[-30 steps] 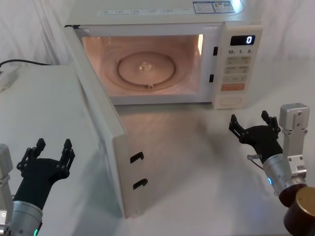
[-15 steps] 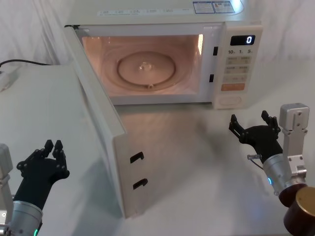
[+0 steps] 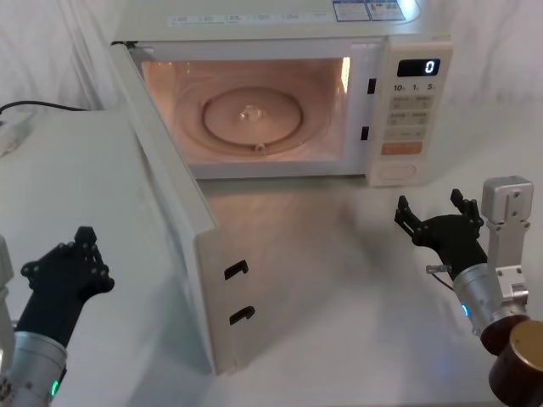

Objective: Press the button to open the microwave door with one hand; close the microwave door with the other hand.

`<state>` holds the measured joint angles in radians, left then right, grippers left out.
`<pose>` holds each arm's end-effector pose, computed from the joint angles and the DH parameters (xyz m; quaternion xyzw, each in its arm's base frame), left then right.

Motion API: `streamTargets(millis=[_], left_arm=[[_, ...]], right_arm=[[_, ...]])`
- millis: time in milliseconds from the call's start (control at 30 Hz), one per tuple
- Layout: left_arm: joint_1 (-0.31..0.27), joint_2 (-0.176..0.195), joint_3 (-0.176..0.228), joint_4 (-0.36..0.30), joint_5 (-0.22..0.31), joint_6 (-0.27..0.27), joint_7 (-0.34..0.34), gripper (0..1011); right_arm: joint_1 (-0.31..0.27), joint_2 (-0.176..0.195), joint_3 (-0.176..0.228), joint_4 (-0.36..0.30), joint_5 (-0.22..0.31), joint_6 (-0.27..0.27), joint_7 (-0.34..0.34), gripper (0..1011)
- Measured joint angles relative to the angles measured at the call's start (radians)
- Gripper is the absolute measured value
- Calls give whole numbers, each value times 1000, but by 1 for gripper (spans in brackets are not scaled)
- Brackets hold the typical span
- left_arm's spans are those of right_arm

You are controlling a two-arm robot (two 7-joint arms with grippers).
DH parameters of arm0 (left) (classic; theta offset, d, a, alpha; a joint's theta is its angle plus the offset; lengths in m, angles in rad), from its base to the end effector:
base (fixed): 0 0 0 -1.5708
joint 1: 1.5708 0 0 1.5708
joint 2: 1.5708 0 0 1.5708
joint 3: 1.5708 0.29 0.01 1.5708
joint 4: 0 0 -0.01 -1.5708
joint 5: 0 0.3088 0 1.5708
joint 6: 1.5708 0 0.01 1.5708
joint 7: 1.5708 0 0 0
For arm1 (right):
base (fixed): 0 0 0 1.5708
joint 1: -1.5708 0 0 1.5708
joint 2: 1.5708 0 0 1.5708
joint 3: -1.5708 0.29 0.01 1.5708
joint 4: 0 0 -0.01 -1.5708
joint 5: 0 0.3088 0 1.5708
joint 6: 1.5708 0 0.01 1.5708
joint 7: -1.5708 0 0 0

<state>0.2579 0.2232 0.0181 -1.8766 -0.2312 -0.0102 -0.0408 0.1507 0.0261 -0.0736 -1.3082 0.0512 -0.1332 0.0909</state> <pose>0.2555 0.0395 -0.2739 -0.0240 -0.0091 0.6615 0.7495 0.3684 0.0132 -0.3300 0.0117 -0.0019 -0.6506 0.7593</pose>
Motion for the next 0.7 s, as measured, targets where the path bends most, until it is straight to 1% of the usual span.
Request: streamTargets(millis=[200, 333, 367, 467, 700], left_arm=[[-17, -9, -16, -31, 9, 31, -8, 0], [-30, -13, -26, -57, 17, 77, -11, 0], [-30, -13, -26, -57, 17, 77, -11, 0], [-40, -16, -33, -78, 23, 102, -18, 0], [-60, -19, -38, -98, 39, 114, -41, 0]], right_arm=[[0, 0, 0, 0, 0, 0, 0, 1002], [0, 0, 0, 0, 0, 0, 0, 1002], [0, 0, 0, 0, 0, 0, 0, 1002], [0, 0, 0, 0, 0, 0, 0, 1002], [0, 0, 0, 0, 0, 0, 0, 1002]])
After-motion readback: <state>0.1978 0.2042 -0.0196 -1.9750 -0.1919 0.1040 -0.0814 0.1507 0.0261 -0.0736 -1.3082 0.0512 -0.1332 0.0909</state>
